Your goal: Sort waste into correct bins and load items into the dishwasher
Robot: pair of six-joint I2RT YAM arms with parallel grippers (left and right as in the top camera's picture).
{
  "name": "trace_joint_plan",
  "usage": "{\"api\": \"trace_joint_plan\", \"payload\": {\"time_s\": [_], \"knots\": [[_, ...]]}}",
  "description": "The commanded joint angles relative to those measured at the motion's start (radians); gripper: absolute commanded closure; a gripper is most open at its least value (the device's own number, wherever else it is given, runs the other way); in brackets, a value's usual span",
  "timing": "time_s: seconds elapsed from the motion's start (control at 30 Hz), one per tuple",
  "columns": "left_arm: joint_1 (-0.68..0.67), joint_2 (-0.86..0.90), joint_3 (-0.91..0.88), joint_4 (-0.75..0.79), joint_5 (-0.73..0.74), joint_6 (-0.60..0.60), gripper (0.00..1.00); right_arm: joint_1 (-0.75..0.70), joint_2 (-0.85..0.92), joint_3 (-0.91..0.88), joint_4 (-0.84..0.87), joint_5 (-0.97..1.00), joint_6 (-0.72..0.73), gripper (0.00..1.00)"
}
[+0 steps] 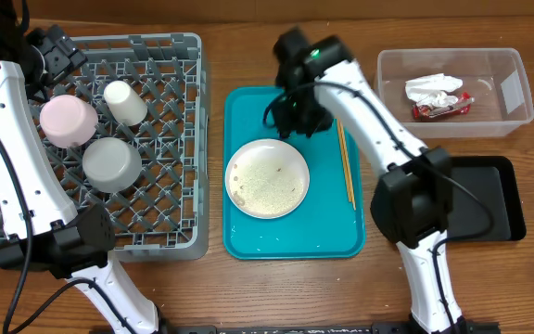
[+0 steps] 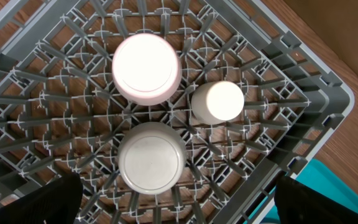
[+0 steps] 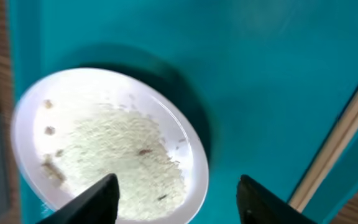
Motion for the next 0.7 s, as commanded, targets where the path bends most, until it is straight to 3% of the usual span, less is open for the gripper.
{"api": "trace_joint_plan", "payload": {"time_s": [0.0, 0.27, 0.53, 0.67], "knots": [[0.002, -0.035, -0.002, -0.002, 0.005, -0.021, 0.0, -0.004, -0.019, -0.081, 0.029, 0.082, 0.0, 0.36], [0.002, -0.035, -0.002, -0.002, 0.005, -0.021, 0.0, -0.008, -0.019, -0.235, 0.13, 0.069, 0.064, 0.45], [0.002, -0.035, -0.002, -0.002, 0.005, -0.021, 0.0, -0.007, -0.019, -0.242, 0.163, 0.039, 0.081, 0.57], [0.002, -0.035, -0.002, -0.002, 0.005, -0.021, 0.0, -0.012, -0.019, -0.244, 0.181, 0.107, 0.178, 0.64]]}}
